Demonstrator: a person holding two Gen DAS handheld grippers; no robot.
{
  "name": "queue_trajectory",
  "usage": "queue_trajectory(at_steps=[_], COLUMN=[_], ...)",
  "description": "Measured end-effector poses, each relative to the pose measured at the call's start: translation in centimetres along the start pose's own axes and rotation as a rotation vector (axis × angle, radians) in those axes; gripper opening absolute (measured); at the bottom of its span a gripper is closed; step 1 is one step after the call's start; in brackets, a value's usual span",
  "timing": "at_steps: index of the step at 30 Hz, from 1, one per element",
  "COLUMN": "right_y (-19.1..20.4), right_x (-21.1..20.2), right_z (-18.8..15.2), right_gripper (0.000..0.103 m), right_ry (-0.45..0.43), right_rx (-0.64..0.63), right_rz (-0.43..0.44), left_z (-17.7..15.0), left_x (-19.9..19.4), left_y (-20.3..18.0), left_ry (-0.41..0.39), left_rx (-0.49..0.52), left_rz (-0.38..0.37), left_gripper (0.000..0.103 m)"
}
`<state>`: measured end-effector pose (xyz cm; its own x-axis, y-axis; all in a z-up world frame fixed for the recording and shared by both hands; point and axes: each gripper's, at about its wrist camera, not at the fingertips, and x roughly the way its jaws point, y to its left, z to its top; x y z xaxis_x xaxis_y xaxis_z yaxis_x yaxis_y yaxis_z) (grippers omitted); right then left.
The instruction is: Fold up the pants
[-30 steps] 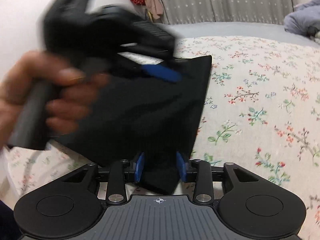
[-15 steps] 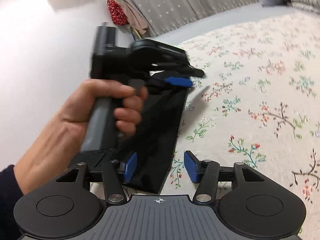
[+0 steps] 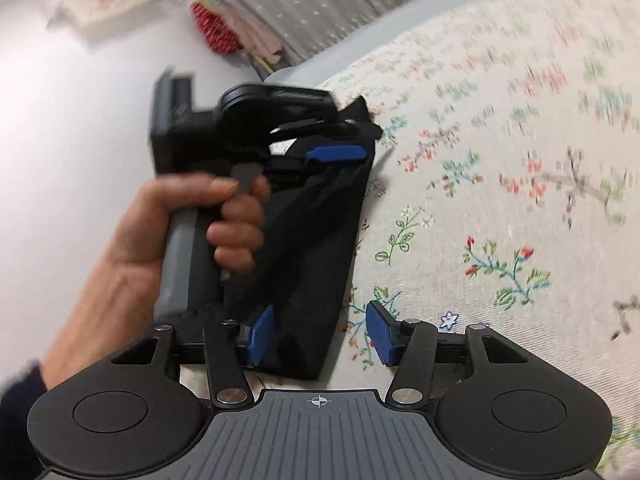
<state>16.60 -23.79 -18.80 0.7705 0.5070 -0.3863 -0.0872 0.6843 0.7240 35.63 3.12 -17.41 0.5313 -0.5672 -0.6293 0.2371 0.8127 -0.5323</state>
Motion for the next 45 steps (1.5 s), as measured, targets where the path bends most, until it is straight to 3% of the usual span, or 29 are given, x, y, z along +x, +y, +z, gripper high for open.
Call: queue_trajectory(at_steps=[2, 5, 10, 15, 21, 24, 26, 27, 29, 33, 36, 39, 42, 43, 44, 45], right_y=[-0.2, -0.3, -0.2, 0.0, -0.1, 0.3, 0.6, 0.5, 1.0, 3.5, 5.4, 6.0, 5.5, 5.2, 5.0, 5.0], right_x=[0.3, 0.6, 1.8, 2.4, 3.5, 3.9, 4.3, 4.5, 4.5, 4.7, 4.8, 5.0, 5.5, 5.4, 5.5, 5.6], right_z=[0.1, 0.2, -0.2, -0.8, -0.8, -1.1, -1.4, -1.3, -1.0, -1.3, -2.5, -3.3, -3.4, -3.4, -3.3, -3.3], right_gripper=[0.051, 0.051, 0.051, 0.051, 0.050, 0.042, 0.009, 0.007, 0.004, 0.005, 0.005, 0.005, 0.005, 0.005, 0.005, 0.005], right_ry=[0.007, 0.012, 0.005, -0.006, -0.054, -0.083, -0.044, -0.036, -0.023, -0.043, -0.083, -0.102, -0.096, -0.095, -0.095, -0.095], right_rx=[0.024, 0.052, 0.089, 0.126, 0.201, 0.203, 0.184, 0.181, 0.135, -0.042, -0.202, -0.266, -0.249, -0.238, -0.230, -0.228], right_rz=[0.017, 0.026, 0.008, 0.026, 0.047, 0.018, -0.033, -0.041, -0.059, -0.128, -0.182, -0.205, -0.194, -0.183, -0.174, -0.170], left_z=[0.3, -0.4, -1.1, -1.3, -1.1, -1.1, -1.2, -1.3, -1.4, -2.0, -2.3, -2.3, -3.0, -3.3, -3.5, -3.5], left_x=[-0.7, 0.1, 1.1, 1.8, 1.7, 1.6, 1.6, 1.7, 2.0, 3.1, 3.9, 4.7, 5.7, 6.0, 6.3, 6.7], left_y=[-0.3, -0.9, -2.1, -2.9, -2.9, -3.4, -3.7, -4.0, -4.6, -6.1, -6.8, -7.3, -8.1, -8.6, -9.2, -9.6], left_ry=[-0.009, 0.027, 0.035, 0.037, 0.040, 0.041, 0.042, 0.042, 0.042, 0.054, 0.053, 0.038, 0.016, 0.011, 0.011, 0.022], left_rx=[0.023, 0.127, 0.222, 0.296, 0.314, 0.326, 0.333, 0.341, 0.370, 0.477, 0.566, 0.650, 0.743, 0.784, 0.821, 0.847], left_rz=[0.016, 0.175, 0.250, 0.291, 0.306, 0.315, 0.313, 0.314, 0.328, 0.407, 0.487, 0.580, 0.679, 0.705, 0.731, 0.769], left_gripper=[0.047, 0.044, 0.044, 0.044, 0.044, 0.046, 0.053, 0.057, 0.077, 0.083, 0.096, 0.103, 0.103, 0.098, 0.078, 0.066])
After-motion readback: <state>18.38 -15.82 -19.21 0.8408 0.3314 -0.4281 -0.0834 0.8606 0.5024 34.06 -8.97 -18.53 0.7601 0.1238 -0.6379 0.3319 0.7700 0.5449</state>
